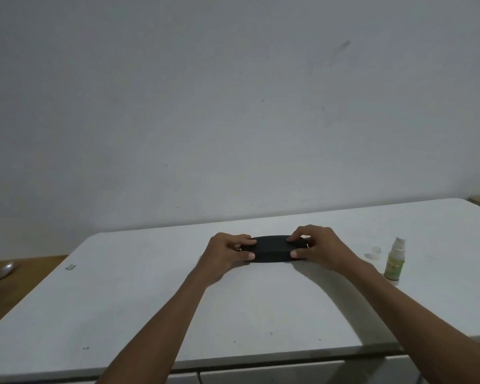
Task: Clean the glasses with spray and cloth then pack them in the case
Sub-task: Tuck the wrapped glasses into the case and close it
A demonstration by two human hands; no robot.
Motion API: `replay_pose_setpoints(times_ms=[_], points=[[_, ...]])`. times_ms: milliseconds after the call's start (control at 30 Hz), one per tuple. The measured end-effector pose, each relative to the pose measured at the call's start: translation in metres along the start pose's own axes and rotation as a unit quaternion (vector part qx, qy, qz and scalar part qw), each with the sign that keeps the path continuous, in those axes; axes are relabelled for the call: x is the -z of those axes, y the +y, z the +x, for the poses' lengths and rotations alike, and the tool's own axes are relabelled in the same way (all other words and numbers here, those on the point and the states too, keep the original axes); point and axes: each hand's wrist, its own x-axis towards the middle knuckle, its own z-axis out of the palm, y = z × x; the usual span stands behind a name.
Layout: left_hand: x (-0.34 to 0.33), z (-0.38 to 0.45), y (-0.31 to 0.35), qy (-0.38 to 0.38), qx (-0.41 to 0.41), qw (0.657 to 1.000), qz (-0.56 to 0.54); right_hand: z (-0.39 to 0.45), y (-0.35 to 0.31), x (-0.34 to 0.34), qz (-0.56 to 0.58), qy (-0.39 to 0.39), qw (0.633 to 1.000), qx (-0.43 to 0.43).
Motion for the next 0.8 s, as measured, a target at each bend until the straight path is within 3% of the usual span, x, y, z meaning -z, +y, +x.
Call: replay_pose_setpoints(times_ms=[333,800], points=[[-0.006,-0.007,-0.015,0.043,-0.088,0.987,0.124,-0.015,0.004,-0.017,-0.066,0.043,0.996,0.036],[0.011,0.060,-0.023,0.101,-0.089,0.972,0.194,0.053,0.014,-0.020,-0.073,0.059,0.995,0.035]])
